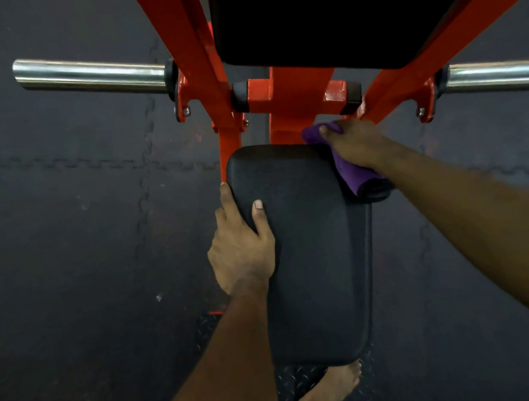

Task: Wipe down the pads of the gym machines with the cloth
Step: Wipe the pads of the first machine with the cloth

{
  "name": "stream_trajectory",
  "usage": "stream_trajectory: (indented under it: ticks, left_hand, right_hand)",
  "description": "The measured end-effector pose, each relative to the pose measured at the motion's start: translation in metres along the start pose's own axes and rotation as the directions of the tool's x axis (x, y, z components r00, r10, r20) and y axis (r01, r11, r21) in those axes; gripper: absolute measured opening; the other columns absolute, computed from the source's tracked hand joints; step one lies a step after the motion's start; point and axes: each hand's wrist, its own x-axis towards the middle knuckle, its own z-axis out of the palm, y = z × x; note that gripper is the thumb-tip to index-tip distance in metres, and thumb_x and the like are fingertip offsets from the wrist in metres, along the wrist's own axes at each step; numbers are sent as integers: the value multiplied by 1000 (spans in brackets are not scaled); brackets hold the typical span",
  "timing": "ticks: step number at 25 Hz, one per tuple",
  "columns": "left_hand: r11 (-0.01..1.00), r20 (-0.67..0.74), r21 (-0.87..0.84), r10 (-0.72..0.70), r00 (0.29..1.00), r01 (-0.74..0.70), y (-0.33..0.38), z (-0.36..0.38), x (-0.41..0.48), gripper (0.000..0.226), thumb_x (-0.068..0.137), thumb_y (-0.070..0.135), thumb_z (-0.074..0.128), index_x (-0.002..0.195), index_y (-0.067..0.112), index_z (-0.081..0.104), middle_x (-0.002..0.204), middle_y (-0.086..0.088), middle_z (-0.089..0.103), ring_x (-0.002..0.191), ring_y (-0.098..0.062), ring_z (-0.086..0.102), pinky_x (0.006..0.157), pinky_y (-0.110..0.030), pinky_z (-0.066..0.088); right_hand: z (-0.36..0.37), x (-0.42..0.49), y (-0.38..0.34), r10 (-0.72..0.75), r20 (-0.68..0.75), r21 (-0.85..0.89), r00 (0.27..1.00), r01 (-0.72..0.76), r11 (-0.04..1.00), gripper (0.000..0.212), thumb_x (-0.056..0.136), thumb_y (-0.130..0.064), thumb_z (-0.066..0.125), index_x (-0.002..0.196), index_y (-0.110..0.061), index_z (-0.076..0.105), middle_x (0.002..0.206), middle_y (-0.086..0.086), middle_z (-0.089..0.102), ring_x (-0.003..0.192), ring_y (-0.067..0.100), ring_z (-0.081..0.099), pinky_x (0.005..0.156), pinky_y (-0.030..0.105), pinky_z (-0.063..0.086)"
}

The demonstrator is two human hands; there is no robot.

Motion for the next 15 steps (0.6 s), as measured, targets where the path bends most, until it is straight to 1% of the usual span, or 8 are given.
stream_trajectory:
  ticks: [2,4,6,7,9,12,14,15]
  left_hand:
    - [1000,-10,-11,0,1000,0,0,0,-2,64,102,59,29,158,30,16,134,-1,56,104,-27,65,83,-46,49]
    - [1000,-19,-22,1,1000,-2,1,0,-2,62,102,58,29,157,31,18,135,-1,56,106,-28,65,84,-46,48]
    - [999,-10,-45,0,1000,0,0,-1,-1,62,103,58,30,157,31,19,140,-1,54,110,-28,64,86,-46,48]
    - [998,-5,-62,-1,1000,1,0,-1,-2,61,103,58,29,157,31,19,143,-1,53,112,-28,63,88,-46,48]
    - [995,2,-102,-14,1000,14,-1,-1,-3,62,102,59,28,157,32,19,147,0,50,118,-28,61,93,-47,47]
    - [990,24,-138,-20,1000,23,-6,-1,0,62,101,61,26,157,35,18,150,2,48,123,-26,59,97,-47,46]
    - [987,19,-155,-28,999,31,-6,-1,0,59,103,58,26,157,35,20,148,4,49,122,-26,59,97,-46,47]
    - [985,16,-168,-33,999,35,-6,-2,0,58,104,57,26,157,36,21,147,5,49,121,-26,59,96,-46,47]
  right_hand:
    - [9,7,-39,-121,20,-112,992,123,986,47,104,-58,33,122,-28,63,118,10,65,113,35,59,88,39,43]
    - [24,9,-73,-264,16,-129,964,264,956,45,104,-58,31,115,-29,64,105,5,66,104,30,61,81,37,43]
    - [29,0,-84,-348,-15,-142,937,343,929,45,104,-58,31,117,-31,64,101,4,67,97,27,62,75,37,40]
    - [27,-4,-77,-355,-34,-130,934,348,928,45,104,-59,30,115,-31,63,97,2,66,94,26,61,74,36,39]
    - [13,-4,-46,-266,-28,-152,964,259,954,46,104,-59,30,119,-30,62,96,1,61,90,25,57,74,35,37]
    - [-2,-2,-11,-16,4,-146,1000,16,989,49,105,-57,32,129,-24,61,119,16,65,101,33,59,79,34,37]
    - [4,3,-26,22,-30,-206,999,-28,978,49,104,-57,33,128,-25,63,126,17,64,109,35,59,83,36,40]
    - [11,6,-43,-19,-47,-246,999,7,969,50,104,-57,32,126,-26,65,127,15,64,113,35,60,85,38,41]
